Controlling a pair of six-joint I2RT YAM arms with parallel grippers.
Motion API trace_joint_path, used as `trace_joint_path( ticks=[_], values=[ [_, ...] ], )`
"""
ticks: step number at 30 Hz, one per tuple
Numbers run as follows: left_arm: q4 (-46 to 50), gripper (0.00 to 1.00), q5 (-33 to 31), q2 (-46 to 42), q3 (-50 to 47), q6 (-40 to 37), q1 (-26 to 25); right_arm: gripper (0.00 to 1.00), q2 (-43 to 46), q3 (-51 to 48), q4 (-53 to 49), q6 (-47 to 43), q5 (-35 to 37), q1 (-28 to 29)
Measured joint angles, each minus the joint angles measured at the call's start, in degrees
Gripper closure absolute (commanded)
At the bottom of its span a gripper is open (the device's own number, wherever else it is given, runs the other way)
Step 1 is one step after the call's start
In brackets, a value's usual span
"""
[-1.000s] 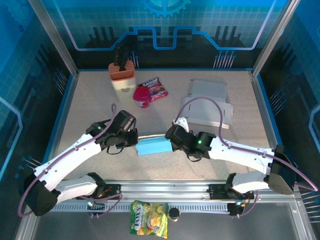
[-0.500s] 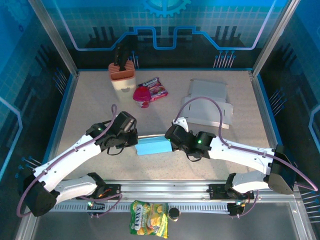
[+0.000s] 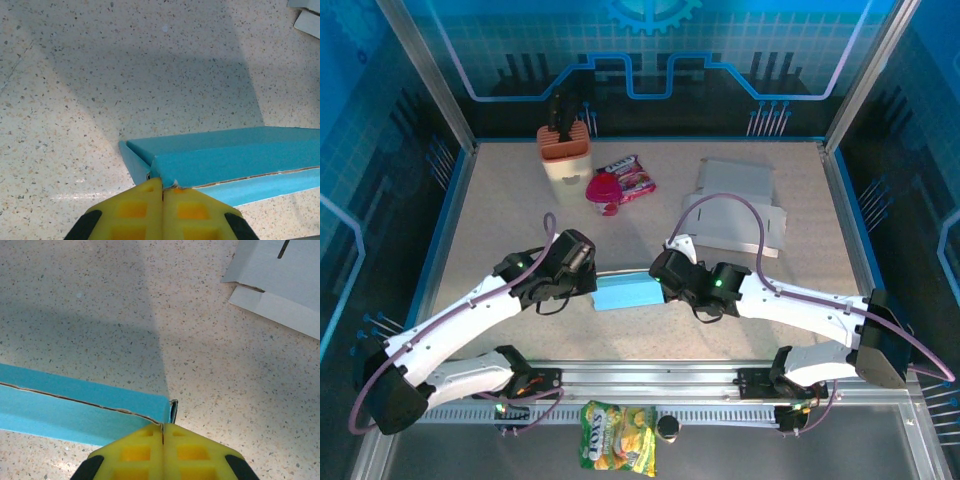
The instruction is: Fold the paper box
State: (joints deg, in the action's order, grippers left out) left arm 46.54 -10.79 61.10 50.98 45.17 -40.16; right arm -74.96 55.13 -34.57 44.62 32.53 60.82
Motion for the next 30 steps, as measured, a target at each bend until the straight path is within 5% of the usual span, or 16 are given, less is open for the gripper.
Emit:
trace_joint_path(
  ticks=[3,10,16,21,30],
  values=[
    [-0.15,1.0,-0.83,0.0,-0.13,0.26,-0.55,0.98,0.26,0.0,-0.33,0.57,-0.24,0.0],
    [-0.52,1.0,-3.76,-1.14,-1.6,2.93,-2.38,0.54,5.11,-0.96,-1.38,5.16,-3.69,1.11],
    [-0.35,1.0,-6.69,-1.9,-2.38,5.77,-4.98,0.22,20.31,-10.23,3.48,17.11,-7.34,1.36],
    [-0.35,1.0,-7.76,-1.81,-2.45,6.95,-6.34,0.14,27.23,-16.52,10.86,29.33,-10.95,-1.49],
    [-0.52,1.0,-9.44,-0.81,-2.27,7.43,-7.17,0.11,21.53,-16.94,24.74,42.49,-21.07,-13.35]
  ],
)
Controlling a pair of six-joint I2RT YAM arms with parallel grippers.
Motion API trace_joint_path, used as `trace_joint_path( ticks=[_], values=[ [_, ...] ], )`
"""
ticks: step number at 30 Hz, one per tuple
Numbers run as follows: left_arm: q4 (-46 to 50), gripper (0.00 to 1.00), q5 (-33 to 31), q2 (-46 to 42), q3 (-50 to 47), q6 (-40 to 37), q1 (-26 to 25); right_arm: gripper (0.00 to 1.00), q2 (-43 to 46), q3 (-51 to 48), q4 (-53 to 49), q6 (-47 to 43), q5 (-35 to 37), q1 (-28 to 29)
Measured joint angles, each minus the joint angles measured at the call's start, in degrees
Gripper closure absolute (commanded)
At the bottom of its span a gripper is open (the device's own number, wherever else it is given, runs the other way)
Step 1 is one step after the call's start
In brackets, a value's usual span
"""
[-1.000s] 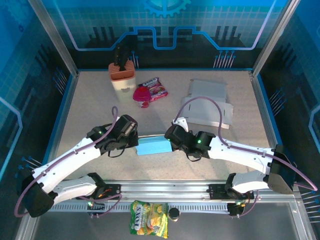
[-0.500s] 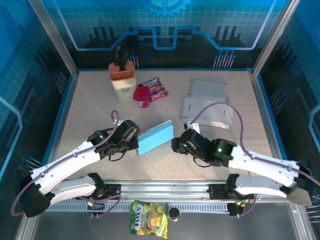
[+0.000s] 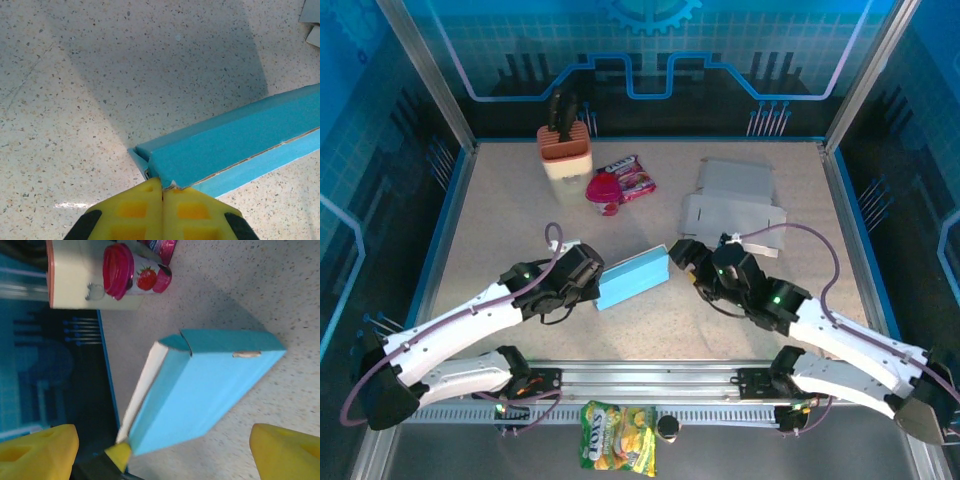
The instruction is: Fold the paper box
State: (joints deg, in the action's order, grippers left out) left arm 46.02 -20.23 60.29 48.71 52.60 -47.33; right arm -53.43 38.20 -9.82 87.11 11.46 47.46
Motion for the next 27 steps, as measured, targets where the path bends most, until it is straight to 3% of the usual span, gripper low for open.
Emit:
trace_joint_path(
  ticks=[11,27],
  values=[
    [0.13,1.0,-1.11,1.22,0.72,-0.02,-0.57,0.15,-13.18,0.0,11.54,7.65,-11.06,-6.69],
    [0.2,1.0,-2.08,1.92,1.09,-0.02,-0.96,0.39,-20.31,0.02,17.68,9.07,-17.31,-9.4]
  ],
)
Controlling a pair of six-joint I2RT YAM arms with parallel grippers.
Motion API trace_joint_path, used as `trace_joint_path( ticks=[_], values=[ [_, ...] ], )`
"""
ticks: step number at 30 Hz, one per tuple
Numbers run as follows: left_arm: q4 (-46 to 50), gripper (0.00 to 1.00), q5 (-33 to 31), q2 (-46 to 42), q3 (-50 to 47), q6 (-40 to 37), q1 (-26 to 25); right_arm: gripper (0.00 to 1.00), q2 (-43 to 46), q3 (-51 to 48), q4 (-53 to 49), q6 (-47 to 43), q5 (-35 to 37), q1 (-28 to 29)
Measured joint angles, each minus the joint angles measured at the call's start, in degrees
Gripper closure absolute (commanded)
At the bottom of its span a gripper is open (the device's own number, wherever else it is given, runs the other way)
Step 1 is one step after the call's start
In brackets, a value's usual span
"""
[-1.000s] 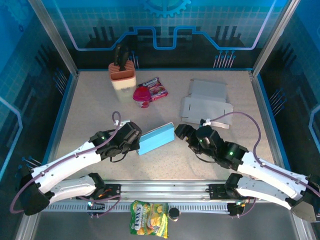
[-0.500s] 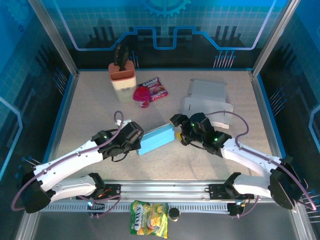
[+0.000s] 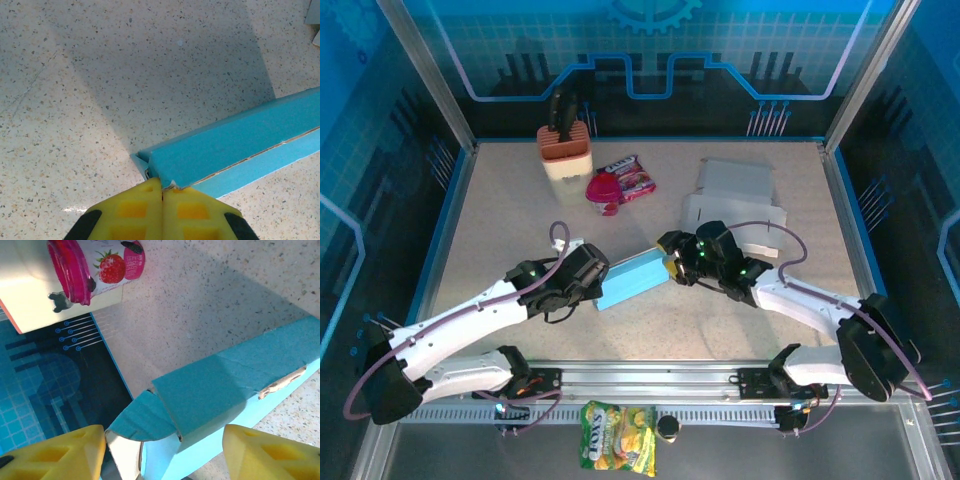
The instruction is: Fold the paper box
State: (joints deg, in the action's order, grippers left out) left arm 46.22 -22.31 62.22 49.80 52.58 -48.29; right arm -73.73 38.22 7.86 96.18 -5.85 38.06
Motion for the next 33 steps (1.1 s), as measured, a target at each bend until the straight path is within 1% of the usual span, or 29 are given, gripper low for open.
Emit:
trace_joint_path(
  ticks=[5,7,11,15,19,21,24,29,33],
  values=[
    [0.07,1.0,-0.02,-0.02,0.0,0.02,0.0,0.47,-0.28,-0.02,0.61,-0.13,-0.59,0.0],
    [0.31,0.92,0.02,-0.09,0.13,0.02,0.0,0.5,-0.28,-0.17,0.96,-0.04,-0.66,-0.04],
    [1.99,0.73,1.31,-0.37,0.28,0.09,-0.61,0.53,-0.28,-1.27,3.02,0.0,-0.74,-0.24],
    [4.22,0.61,3.21,-2.45,0.28,1.16,-0.74,0.55,-0.28,-1.92,4.28,0.02,-0.9,-0.26],
    [5.01,0.53,4.24,-6.05,0.28,1.53,-0.74,0.56,-0.26,-2.73,5.44,0.02,-0.87,-0.26],
    [4.92,0.51,4.61,-7.63,0.28,1.75,-0.72,0.57,-0.26,-2.89,5.79,0.0,-0.87,-0.26],
    [4.24,0.51,5.6,-9.05,0.13,2.23,-0.04,0.59,-0.28,-2.95,6.12,0.02,-0.9,-0.26],
    [2.19,0.49,6.88,-11.5,-1.42,3.04,3.02,0.62,-0.55,-3.52,7.3,0.02,-1.09,-0.26],
    [0.81,0.47,7.69,-12.17,-2.56,3.15,4.31,0.63,-0.48,-4.2,8.13,0.04,-1.09,-0.26]
  ],
)
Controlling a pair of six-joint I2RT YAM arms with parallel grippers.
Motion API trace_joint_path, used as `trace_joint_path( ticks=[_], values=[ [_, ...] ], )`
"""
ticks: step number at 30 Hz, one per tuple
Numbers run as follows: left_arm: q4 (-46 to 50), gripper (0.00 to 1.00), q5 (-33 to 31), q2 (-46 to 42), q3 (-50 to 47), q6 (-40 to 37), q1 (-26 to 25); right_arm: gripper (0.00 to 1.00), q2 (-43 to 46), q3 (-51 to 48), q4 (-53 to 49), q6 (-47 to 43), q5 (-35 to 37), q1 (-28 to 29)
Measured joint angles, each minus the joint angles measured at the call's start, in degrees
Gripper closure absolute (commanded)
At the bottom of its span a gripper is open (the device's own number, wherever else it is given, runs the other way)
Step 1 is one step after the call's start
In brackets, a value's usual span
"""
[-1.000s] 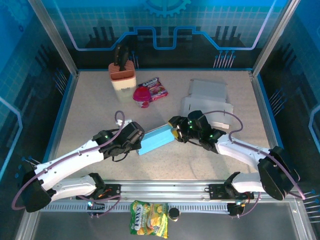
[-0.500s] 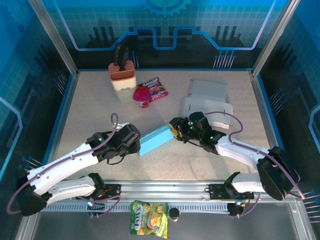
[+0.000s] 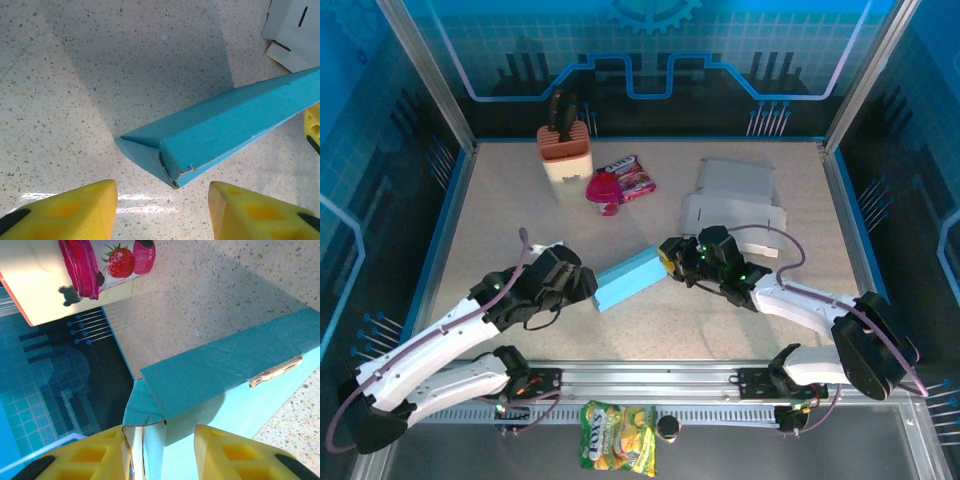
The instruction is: Fold the paper box
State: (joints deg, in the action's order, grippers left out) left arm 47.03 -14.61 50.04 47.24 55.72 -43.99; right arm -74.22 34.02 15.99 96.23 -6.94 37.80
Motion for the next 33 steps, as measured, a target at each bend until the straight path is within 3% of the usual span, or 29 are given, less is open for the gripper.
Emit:
trace_joint_path(
  ticks=[17,23,33],
  values=[
    [-6.4,0.46,1.9,-0.26,-4.44,2.78,1.25,0.71,0.37,-1.84,1.51,0.04,-0.22,0.0],
    [-7.15,0.57,2.25,-2.71,-6.14,3.21,3.15,0.72,0.37,-1.84,1.51,0.02,-0.22,0.0],
    [-9.88,0.63,3.98,-2.16,-8.72,4.02,3.72,0.72,0.37,-1.97,1.51,0.04,-0.22,0.0]
  ],
)
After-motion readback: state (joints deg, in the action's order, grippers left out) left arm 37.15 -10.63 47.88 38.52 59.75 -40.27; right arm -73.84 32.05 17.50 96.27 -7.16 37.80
